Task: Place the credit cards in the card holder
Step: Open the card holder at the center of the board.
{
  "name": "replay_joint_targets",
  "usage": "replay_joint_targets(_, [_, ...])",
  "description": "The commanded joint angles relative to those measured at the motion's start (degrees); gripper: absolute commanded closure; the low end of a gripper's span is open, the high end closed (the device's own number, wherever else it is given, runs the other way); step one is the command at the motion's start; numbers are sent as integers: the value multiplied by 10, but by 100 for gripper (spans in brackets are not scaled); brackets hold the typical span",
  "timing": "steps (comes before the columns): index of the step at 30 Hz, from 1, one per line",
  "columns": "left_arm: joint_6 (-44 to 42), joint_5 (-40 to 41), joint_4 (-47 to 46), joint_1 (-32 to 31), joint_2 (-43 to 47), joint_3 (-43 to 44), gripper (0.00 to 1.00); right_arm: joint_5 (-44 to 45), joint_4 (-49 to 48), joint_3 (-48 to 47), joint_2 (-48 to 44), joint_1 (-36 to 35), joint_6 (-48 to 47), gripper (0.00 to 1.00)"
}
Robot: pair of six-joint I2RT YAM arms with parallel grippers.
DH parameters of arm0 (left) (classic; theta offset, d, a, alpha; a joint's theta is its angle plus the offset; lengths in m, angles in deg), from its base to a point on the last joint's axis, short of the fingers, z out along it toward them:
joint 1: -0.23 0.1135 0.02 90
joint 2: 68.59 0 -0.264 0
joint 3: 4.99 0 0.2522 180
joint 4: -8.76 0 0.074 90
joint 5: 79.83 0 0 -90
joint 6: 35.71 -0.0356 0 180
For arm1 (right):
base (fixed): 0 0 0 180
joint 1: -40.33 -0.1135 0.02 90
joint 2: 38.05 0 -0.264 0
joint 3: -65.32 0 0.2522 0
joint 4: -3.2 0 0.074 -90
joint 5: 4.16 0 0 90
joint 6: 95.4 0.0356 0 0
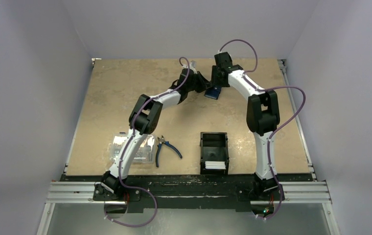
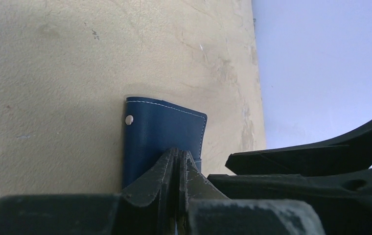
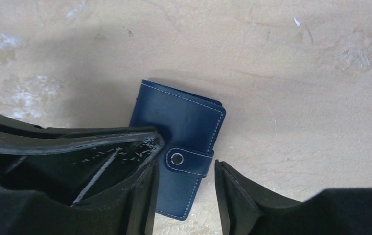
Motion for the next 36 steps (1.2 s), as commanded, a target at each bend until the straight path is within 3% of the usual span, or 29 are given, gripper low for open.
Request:
replay_joint_targets(1, [-14,78,131,1,-11,-8,100,8,-38,17,0,3,-2,50])
replay_joint_targets(5, [-11,79,145,1,-17,-5,100,-1,-45,24,12,0,-11,52])
replay_joint_targets(15, [-12,79,158,-1,-22,-3,100,44,-79,25,33,-10,-43,46])
replay_joint_targets(18, [-15,89,174,-1,-22,0,100,73,-88,37,27,-12,-27,59])
replay_joint_targets(26, [-14,118,220,-2,-23,-3,100,3,-145,118,-25,-1,99,100])
replay_joint_targets(33, [-21,122,226,-1,-25,-6,100,-113,-282,241,-100,45,163,100])
replay_joint_targets(36, [-23,108,219,-2,-27,-3,100,-114,-313,262,-129,48,105,100])
